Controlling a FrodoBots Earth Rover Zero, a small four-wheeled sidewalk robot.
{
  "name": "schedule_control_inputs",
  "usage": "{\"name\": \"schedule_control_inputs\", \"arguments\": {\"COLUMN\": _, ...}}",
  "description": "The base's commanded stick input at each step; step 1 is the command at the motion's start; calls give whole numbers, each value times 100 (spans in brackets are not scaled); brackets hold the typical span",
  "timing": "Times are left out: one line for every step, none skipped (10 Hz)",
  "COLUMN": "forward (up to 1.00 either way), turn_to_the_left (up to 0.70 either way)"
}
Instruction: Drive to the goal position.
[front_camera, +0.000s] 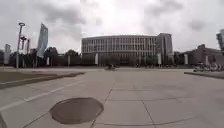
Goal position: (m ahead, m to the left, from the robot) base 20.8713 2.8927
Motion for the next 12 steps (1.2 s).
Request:
{"name": "schedule_control_inputs", "arguments": {"forward": 60, "turn_to_the_left": 0}}
{"name": "schedule_control_inputs", "arguments": {"forward": 60, "turn_to_the_left": 0}}
{"name": "schedule_control_inputs", "arguments": {"forward": 60, "turn_to_the_left": 0}}
{"name": "schedule_control_inputs", "arguments": {"forward": 60, "turn_to_the_left": 0}}
{"name": "schedule_control_inputs", "arguments": {"forward": 60, "turn_to_the_left": 0}}
{"name": "schedule_control_inputs", "arguments": {"forward": 60, "turn_to_the_left": 0}}
{"name": "schedule_control_inputs", "arguments": {"forward": 60, "turn_to_the_left": -14}}
{"name": "schedule_control_inputs", "arguments": {"forward": 60, "turn_to_the_left": -15}}
{"name": "schedule_control_inputs", "arguments": {"forward": 60, "turn_to_the_left": -15}}
{"name": "schedule_control_inputs", "arguments": {"forward": 60, "turn_to_the_left": -15}}
{"name": "schedule_control_inputs", "arguments": {"forward": 60, "turn_to_the_left": -15}}
{"name": "schedule_control_inputs", "arguments": {"forward": 60, "turn_to_the_left": -15}}
